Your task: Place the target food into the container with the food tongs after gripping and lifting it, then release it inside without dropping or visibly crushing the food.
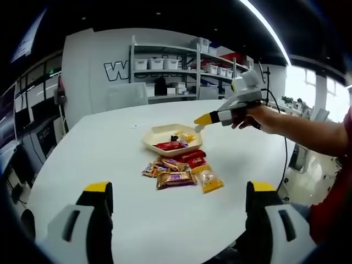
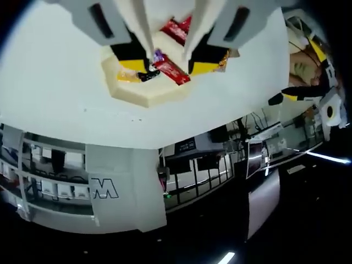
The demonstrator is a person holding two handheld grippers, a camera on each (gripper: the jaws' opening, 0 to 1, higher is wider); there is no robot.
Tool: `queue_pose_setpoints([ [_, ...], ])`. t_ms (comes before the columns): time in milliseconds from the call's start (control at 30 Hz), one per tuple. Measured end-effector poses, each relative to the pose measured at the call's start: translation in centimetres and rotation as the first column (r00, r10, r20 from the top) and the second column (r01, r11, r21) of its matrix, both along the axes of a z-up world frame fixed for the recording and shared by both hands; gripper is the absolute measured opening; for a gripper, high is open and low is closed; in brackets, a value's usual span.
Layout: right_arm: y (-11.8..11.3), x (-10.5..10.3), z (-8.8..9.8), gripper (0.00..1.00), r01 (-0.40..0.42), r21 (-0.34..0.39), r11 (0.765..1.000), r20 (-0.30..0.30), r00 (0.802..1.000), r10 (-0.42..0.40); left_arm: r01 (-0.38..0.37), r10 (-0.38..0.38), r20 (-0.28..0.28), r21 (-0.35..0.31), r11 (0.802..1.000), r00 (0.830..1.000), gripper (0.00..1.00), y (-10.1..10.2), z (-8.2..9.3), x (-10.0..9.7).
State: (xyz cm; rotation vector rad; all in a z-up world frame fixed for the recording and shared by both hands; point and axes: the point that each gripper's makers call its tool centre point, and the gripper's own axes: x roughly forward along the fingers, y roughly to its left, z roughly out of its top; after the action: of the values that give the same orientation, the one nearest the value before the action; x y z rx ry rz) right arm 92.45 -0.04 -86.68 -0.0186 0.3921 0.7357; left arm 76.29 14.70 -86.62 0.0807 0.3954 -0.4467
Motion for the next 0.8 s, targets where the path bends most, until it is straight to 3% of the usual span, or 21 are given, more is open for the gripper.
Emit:
queue_pose_setpoints([
  [300, 0.7, -1.4, -2.5, 0.22, -0.027, -0.02, 0.999, -0.036, 0.999, 0.026, 0.004, -0.004, 0.004, 0.004, 1.0, 1.0, 0.99, 0.0, 0.2, -0.2],
  [800, 2.6, -3.5, -4.3, 0.23, -0.11, -0.043, 0.993, -0.082, 0.991, 0.106, 0.001, -0.001, 0.007, 0.01, 1.0, 1.0, 0.99, 0.1, 0.4, -0.4],
])
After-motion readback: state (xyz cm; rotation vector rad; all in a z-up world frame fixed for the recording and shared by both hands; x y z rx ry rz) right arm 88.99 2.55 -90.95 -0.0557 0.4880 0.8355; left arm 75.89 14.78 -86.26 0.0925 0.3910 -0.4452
